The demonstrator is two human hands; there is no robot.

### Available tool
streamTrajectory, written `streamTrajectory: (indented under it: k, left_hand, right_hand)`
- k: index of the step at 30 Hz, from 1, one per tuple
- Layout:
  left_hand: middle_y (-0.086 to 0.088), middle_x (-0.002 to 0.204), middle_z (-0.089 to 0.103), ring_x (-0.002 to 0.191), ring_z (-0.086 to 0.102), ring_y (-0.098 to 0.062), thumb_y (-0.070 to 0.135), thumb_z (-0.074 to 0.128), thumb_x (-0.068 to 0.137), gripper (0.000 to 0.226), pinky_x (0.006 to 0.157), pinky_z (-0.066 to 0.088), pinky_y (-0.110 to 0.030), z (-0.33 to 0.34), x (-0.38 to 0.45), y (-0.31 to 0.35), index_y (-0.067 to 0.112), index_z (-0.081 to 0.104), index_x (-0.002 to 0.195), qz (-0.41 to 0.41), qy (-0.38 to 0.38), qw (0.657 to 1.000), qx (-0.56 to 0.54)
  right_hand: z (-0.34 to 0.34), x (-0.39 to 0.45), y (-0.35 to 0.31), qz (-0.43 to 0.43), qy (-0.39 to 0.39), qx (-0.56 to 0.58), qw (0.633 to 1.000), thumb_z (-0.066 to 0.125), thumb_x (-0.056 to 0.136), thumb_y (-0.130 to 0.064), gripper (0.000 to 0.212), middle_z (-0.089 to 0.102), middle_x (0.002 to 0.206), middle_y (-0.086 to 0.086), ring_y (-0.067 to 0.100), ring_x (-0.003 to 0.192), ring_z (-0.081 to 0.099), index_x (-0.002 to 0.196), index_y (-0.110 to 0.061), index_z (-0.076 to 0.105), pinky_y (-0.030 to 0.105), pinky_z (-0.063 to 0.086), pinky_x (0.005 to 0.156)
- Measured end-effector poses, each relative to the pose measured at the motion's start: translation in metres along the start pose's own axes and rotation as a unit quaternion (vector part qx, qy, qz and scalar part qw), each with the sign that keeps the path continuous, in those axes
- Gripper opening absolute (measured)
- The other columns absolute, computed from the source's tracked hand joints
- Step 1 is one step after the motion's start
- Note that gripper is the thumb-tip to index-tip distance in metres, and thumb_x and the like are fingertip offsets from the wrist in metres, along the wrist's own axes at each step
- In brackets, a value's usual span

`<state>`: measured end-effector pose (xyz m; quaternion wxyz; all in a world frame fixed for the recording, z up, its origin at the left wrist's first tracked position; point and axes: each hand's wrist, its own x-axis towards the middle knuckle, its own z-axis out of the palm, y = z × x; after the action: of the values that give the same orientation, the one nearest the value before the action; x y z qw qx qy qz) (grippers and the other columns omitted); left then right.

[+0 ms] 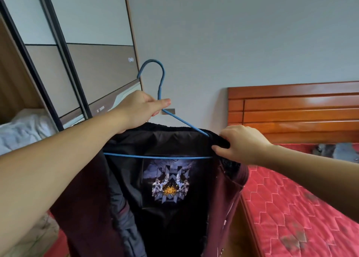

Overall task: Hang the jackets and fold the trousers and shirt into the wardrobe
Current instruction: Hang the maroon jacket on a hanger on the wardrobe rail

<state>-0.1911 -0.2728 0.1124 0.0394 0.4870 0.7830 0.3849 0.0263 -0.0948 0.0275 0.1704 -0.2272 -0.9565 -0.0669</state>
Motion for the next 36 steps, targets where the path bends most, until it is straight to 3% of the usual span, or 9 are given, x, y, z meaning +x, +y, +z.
streamTrajectory:
  k: [4,10,18,22,24,26,29,33,36]
  left_hand:
    - [0.009,0.036,0.033,0.036,0.033,-0.007,0.054,0.057,0.091,0.058,0.039,0.024,-0.017,0.003,-0.008,-0.008,0.017,0.043,0.048,0.045,0.061,0.994,0.079]
    - [0.007,0.039,0.038,0.040,0.036,-0.007,0.047,0.053,0.095,0.054,0.041,0.026,-0.019,0.008,-0.020,-0.023,0.018,0.047,0.051,0.103,0.073,0.988,0.086]
    - [0.007,0.039,0.040,0.041,0.041,-0.004,0.041,0.055,0.096,0.055,0.045,0.030,-0.018,0.015,-0.012,-0.006,0.017,0.040,0.049,0.120,0.124,0.984,0.041]
    - [0.006,0.043,0.044,0.043,0.042,-0.005,0.042,0.052,0.097,0.052,0.049,0.034,-0.020,0.014,-0.009,0.003,0.014,0.048,0.054,0.115,0.146,0.982,0.022]
    - [0.003,0.049,0.045,0.048,0.041,-0.012,0.042,0.052,0.097,0.053,0.060,0.041,-0.035,0.019,-0.012,0.007,0.006,0.051,0.058,0.119,0.128,0.985,0.017]
    - [-0.007,0.055,0.048,0.051,0.040,-0.017,0.043,0.053,0.097,0.056,0.059,0.040,-0.037,0.026,-0.014,0.014,-0.002,0.054,0.064,0.124,0.107,0.986,0.009]
    - [-0.002,0.051,0.054,0.046,0.041,-0.009,0.044,0.055,0.095,0.054,0.050,0.036,-0.023,0.030,-0.014,0.029,0.001,0.062,0.064,0.130,0.078,0.989,-0.002]
    - [0.008,0.048,0.055,0.046,0.045,-0.005,0.046,0.058,0.093,0.037,0.050,0.040,-0.021,0.021,-0.019,0.032,0.021,0.068,0.069,0.092,-0.045,0.994,-0.041]
    - [0.010,0.078,0.068,0.073,0.063,-0.009,0.042,0.067,0.088,0.013,0.073,0.050,-0.025,-0.012,-0.025,0.005,0.034,0.066,0.097,0.093,-0.123,0.988,0.026]
  right_hand:
    - [0.005,0.020,-0.017,-0.003,-0.020,-0.040,0.999,0.050,0.080,-0.043,0.036,0.056,0.071,0.009,0.034,0.065,0.053,0.061,-0.015,0.042,0.031,0.036,0.052]
    - [-0.020,0.032,0.000,-0.147,-0.044,-0.145,0.977,0.040,0.085,-0.041,0.035,0.065,0.092,0.007,0.034,0.084,0.064,0.082,-0.013,0.061,0.032,0.047,0.060]
    - [-0.070,0.054,-0.039,-0.093,0.083,-0.141,0.982,0.046,0.082,-0.040,0.036,0.061,0.081,0.017,0.039,0.073,0.061,0.058,-0.016,0.037,0.032,0.035,0.056]
    - [-0.074,0.042,-0.037,-0.052,0.051,-0.161,0.984,0.048,0.082,-0.043,0.038,0.061,0.080,0.015,0.034,0.062,0.049,0.059,-0.013,0.040,0.030,0.032,0.052]
    - [-0.074,0.035,-0.031,-0.030,0.026,-0.166,0.985,0.048,0.080,-0.049,0.038,0.061,0.080,0.010,0.032,0.063,0.048,0.059,-0.017,0.044,0.029,0.033,0.052]
    - [-0.079,0.032,-0.033,-0.029,-0.014,-0.110,0.993,0.053,0.078,-0.051,0.031,0.060,0.089,0.004,0.030,0.080,0.057,0.078,-0.021,0.062,0.031,0.042,0.063]
    - [-0.090,0.037,-0.052,-0.021,-0.078,0.184,0.980,0.065,0.079,-0.032,0.027,0.063,0.096,-0.007,0.014,0.093,0.061,0.104,-0.023,0.067,0.026,0.044,0.079]
    - [-0.091,0.044,-0.076,0.009,-0.126,0.397,0.909,0.066,0.079,-0.021,0.018,0.050,0.057,0.001,0.014,0.054,0.043,0.067,-0.010,0.059,0.020,0.037,0.052]
    - [-0.083,0.048,-0.078,0.082,-0.153,0.469,0.866,0.067,0.082,-0.022,0.033,0.036,0.045,-0.002,0.014,0.042,0.029,0.058,-0.016,0.046,0.023,0.025,0.041]
